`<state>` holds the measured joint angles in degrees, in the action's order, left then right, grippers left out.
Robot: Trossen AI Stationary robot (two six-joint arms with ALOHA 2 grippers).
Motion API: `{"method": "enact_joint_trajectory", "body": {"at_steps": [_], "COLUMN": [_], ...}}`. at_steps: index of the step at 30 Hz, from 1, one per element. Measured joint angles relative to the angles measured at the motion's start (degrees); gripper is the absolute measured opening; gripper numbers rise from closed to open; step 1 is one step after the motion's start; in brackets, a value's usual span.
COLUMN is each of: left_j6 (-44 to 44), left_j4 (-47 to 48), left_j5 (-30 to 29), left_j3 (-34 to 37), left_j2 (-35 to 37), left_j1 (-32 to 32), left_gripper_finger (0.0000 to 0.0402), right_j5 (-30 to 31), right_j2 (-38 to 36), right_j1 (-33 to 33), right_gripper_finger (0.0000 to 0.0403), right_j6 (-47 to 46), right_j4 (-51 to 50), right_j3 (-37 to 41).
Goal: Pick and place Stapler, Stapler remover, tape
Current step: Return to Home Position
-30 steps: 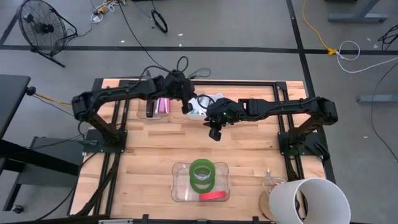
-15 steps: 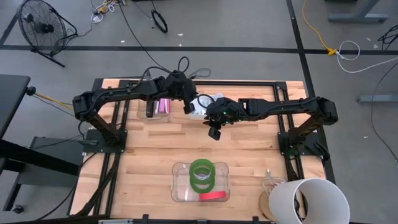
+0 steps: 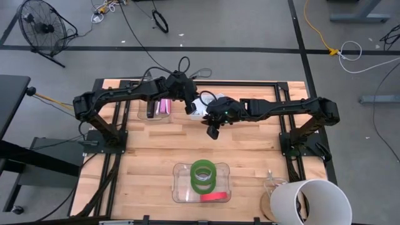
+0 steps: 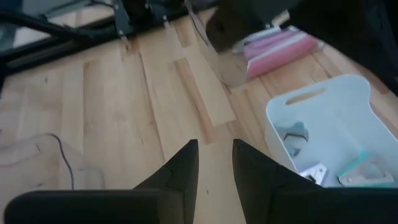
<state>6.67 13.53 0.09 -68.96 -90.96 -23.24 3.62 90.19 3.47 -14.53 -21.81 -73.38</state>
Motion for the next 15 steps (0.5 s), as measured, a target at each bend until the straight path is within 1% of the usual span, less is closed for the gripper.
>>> {"method": "enact_joint_trajectory", "body": {"at_steps": [6,10,13,15], "left_j6": [0.01,0.00,0.01,0.01], "left_j4": [-0.01,0.54,0.45,-0.36], "left_j5": [-0.14,-0.33,-0.30,-0.28], "left_j3": [0.04,0.10,0.11,1.34], "left_j2": [0.77,2.57,5.06,8.31], "left_j1": [-0.22,-0.21,0.26,0.39], "left_gripper_finger": [0.0060,0.0060,0.0060,0.0060], "right_j5": [0.02,-0.44,-0.63,-0.62], "right_j2": [-0.02,-2.14,-4.53,-7.16], "right_j1": [0.12,0.02,0.02,0.02], "right_gripper_finger": [0.0100,0.0100,0.0100,0.0100], "right_j6": [-0.02,-0.02,0.00,0.00], "right_j4": [4.45,6.22,5.79,5.55], "right_j3": [0.00,0.05,0.04,0.34]}}
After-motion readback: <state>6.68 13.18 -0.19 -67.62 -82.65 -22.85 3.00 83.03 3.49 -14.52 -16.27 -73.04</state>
